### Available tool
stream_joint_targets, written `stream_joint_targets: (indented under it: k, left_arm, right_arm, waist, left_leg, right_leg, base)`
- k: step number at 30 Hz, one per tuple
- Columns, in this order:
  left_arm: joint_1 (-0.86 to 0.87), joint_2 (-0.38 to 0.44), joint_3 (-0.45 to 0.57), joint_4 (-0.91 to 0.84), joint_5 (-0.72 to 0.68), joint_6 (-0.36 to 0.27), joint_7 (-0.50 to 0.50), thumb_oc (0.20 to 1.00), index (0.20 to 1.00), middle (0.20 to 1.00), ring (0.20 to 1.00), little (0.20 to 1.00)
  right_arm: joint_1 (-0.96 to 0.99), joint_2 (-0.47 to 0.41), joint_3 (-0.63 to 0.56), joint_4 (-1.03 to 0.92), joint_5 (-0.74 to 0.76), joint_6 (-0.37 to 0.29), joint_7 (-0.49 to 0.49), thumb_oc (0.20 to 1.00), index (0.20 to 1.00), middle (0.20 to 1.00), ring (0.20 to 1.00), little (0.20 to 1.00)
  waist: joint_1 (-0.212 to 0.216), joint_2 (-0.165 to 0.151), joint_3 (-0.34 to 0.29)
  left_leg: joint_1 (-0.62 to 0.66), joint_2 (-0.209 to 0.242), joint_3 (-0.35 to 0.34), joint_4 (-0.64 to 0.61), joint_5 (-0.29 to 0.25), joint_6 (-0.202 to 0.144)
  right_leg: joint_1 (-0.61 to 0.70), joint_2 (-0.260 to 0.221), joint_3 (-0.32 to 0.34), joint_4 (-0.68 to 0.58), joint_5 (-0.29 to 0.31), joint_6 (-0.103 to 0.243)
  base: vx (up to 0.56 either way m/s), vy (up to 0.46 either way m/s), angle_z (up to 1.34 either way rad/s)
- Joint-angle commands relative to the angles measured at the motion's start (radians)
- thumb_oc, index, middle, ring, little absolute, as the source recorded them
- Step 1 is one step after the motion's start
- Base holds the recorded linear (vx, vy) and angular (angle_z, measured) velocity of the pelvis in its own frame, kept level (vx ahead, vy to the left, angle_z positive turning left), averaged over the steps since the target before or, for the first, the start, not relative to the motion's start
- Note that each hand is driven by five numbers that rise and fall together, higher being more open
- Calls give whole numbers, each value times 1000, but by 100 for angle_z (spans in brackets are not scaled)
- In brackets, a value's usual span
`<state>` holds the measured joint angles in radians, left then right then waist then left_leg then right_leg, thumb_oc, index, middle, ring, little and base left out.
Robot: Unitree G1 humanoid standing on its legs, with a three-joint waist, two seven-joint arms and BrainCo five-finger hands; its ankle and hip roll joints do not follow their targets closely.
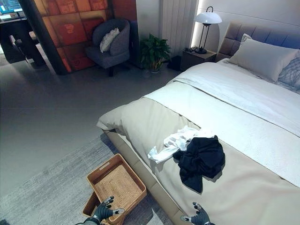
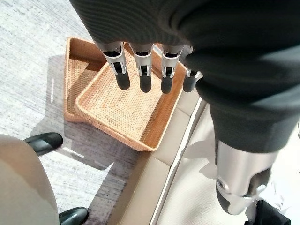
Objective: Pick up clothes into the bucket
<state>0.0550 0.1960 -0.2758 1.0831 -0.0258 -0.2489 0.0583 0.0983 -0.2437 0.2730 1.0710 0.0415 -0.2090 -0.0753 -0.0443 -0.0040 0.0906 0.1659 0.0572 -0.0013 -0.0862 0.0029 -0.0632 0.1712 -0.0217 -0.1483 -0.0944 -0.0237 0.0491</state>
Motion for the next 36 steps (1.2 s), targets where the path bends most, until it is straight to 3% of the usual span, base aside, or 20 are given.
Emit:
stream_joint_targets:
  k: [1, 15, 26, 30, 32, 34, 35, 36]
  left_arm:
    - [-49, -21, -28, 55, -9, -7, -7, 1000, 1000, 1000, 1000, 1000]
    - [-46, -26, -21, 52, -22, -8, -5, 1000, 1000, 1000, 1000, 1000]
    - [-36, -17, -31, 10, -16, -22, 19, 1000, 1000, 1000, 1000, 1000]
    - [-41, -12, -39, -12, -27, -26, 47, 1000, 1000, 1000, 1000, 1000]
    - [-45, -12, -41, -13, -25, -27, 51, 1000, 1000, 1000, 1000, 1000]
    - [-63, -8, -49, -28, -36, -36, 94, 1000, 1000, 1000, 1000, 1000]
    - [-63, -9, -49, -28, -35, -36, 94, 1000, 1000, 1000, 1000, 1000]
    - [-79, -8, -56, -32, -42, -39, 122, 1000, 1000, 1000, 1000, 1000]
  right_arm:
    - [-90, -5, 13, 19, 2, -9, -14, 1000, 1000, 1000, 1000, 1000]
    - [-96, -6, 17, -9, 12, -13, -7, 1000, 1000, 1000, 1000, 1000]
    - [-160, -42, -31, -243, 113, -72, -57, 1000, 1000, 1000, 1000, 1000]
    - [-234, -96, -99, -358, 69, -92, -176, 1000, 1000, 1000, 1000, 1000]
    - [-245, -102, -106, -374, 54, -92, -190, 1000, 1000, 1000, 1000, 1000]
    - [-310, -137, -175, -393, -32, -98, -354, 1000, 1000, 1000, 1000, 1000]
    - [-311, -136, -175, -393, -33, -98, -355, 1000, 1000, 1000, 1000, 1000]
    - [-353, -148, -193, -369, -82, -84, -447, 1000, 1000, 1000, 1000, 1000]
  waist:
    - [-24, -41, 18]
    - [-20, -43, 25]
    - [-12, -42, 40]
    - [-2, -40, 61]
    - [-1, -39, 65]
    - [3, -31, 88]
    - [3, -31, 87]
    - [4, -27, 102]
  left_leg:
    - [-26, -29, 10, 43, -27, 12]
    - [-36, -30, 5, 44, -24, 13]
    - [-59, -33, 0, 43, -18, 15]
    - [-86, -36, -9, 40, -7, 16]
    - [-94, -37, -10, 41, -5, 16]
    - [-125, -41, -20, 40, 5, 18]
    - [-126, -41, -20, 41, 5, 18]
    - [-145, -42, -27, 45, 9, 19]
  right_leg:
    - [2, -61, -45, 22, 6, 64]
    - [-6, -63, -49, 24, 7, 64]
    - [-33, -64, -56, 36, 8, 67]
    - [-58, -66, -64, 40, 11, 68]
    - [-67, -66, -65, 43, 12, 68]
    - [-99, -70, -73, 58, 12, 68]
    - [-101, -70, -73, 60, 12, 68]
    - [-122, -73, -75, 73, 11, 67]
  base:
    - [0, 0, 0]
    - [0, 0, 0]
    - [0, 0, 0]
    - [-16, 6, 2]
    - [-17, 6, 5]
    - [-50, 17, 11]
    - [-72, 16, 13]
    - [-41, 10, 11]
